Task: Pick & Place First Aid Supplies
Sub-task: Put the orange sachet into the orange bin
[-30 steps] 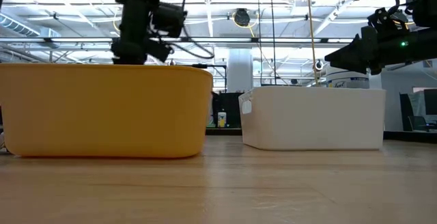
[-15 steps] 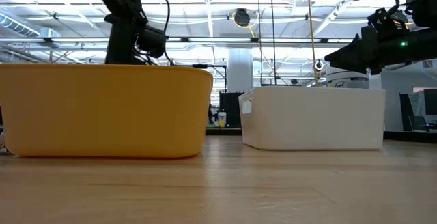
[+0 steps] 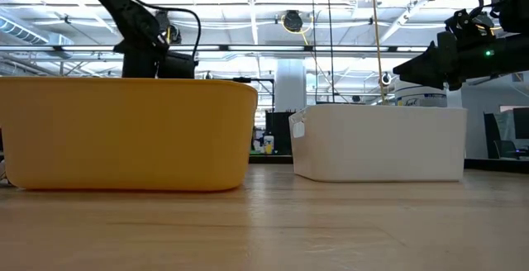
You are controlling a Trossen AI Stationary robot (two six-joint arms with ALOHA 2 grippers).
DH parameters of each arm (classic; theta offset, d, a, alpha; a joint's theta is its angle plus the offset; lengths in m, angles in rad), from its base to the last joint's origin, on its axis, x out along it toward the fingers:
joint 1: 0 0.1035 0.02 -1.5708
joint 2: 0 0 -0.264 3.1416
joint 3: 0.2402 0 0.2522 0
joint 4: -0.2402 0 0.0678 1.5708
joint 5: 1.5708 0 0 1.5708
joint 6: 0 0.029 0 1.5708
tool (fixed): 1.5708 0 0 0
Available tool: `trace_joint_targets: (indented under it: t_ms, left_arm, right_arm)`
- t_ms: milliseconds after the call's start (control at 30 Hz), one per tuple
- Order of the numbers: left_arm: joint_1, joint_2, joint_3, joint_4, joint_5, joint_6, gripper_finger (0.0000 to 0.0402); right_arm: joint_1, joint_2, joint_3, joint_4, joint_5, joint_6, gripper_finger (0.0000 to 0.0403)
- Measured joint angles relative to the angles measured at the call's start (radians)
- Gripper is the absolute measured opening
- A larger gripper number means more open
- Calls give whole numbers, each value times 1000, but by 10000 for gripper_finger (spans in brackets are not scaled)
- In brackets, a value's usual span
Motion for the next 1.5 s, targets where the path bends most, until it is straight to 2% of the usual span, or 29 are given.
trace_joint_targets:
  t_ms: [267, 367, 500, 700, 833, 1033, 1500]
  left_arm:
    - [0, -2, -61, 115, 17, 5, 268]
    - [0, -2, -66, 123, 23, 7, 253]
    - [0, -2, -68, 132, 36, 7, 197]
    - [0, -2, -68, 133, 63, 6, 82]
    - [1, -2, -69, 130, 58, -46, 14]
    - [13, -48, -60, 67, 77, -100, 6]
    - [-1, -213, 107, -328, 86, -148, 3]
  right_arm:
    - [0, 0, 0, 0, 0, 0, 259]
    - [0, 0, 0, 0, 0, 0, 260]
    - [0, 0, 0, 0, 0, 0, 263]
    - [0, 0, 0, 0, 0, 0, 263]
    - [0, 0, 0, 0, 0, 0, 261]
    - [0, 0, 0, 0, 0, 0, 259]
    - [0, 0, 0, 0, 0, 0, 263]
